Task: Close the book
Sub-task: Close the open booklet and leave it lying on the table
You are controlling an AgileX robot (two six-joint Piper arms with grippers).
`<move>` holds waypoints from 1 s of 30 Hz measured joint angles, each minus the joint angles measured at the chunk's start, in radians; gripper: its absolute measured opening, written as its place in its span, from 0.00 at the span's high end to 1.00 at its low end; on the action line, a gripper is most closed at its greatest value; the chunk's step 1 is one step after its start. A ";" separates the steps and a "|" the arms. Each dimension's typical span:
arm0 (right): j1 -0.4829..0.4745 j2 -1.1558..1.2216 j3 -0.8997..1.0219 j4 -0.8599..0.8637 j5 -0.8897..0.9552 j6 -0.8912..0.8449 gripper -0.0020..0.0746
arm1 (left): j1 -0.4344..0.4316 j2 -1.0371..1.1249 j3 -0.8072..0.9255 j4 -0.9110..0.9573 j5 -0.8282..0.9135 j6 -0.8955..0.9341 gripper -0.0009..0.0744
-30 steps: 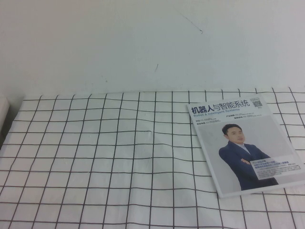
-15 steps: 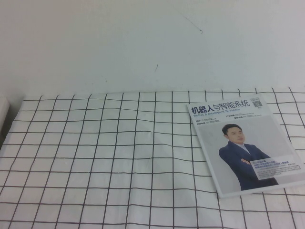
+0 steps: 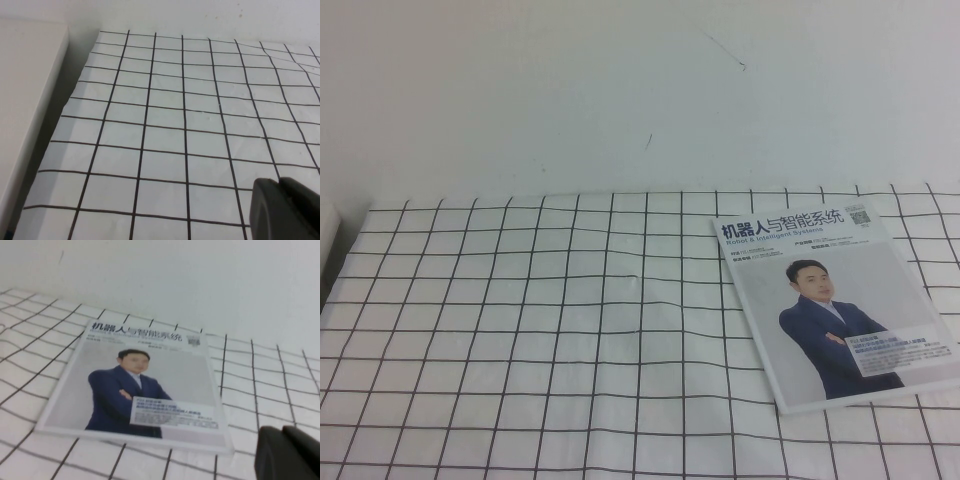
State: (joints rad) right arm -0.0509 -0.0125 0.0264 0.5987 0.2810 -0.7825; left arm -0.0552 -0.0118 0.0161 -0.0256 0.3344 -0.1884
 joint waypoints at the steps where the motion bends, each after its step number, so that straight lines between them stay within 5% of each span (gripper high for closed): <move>1: 0.000 0.000 0.001 0.000 0.020 0.000 0.98 | 0.000 0.000 0.000 -0.001 0.000 0.000 0.99; 9: 0.000 0.000 -0.005 0.005 0.150 -0.163 0.98 | 0.000 0.000 0.000 -0.001 0.000 -0.002 0.99; 30: 0.000 0.000 -0.005 0.044 0.160 -0.168 0.98 | 0.000 0.000 0.000 -0.001 0.000 -0.002 0.99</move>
State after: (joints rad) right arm -0.0509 -0.0125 0.0217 0.6432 0.4405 -0.9503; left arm -0.0552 -0.0118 0.0161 -0.0263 0.3347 -0.1905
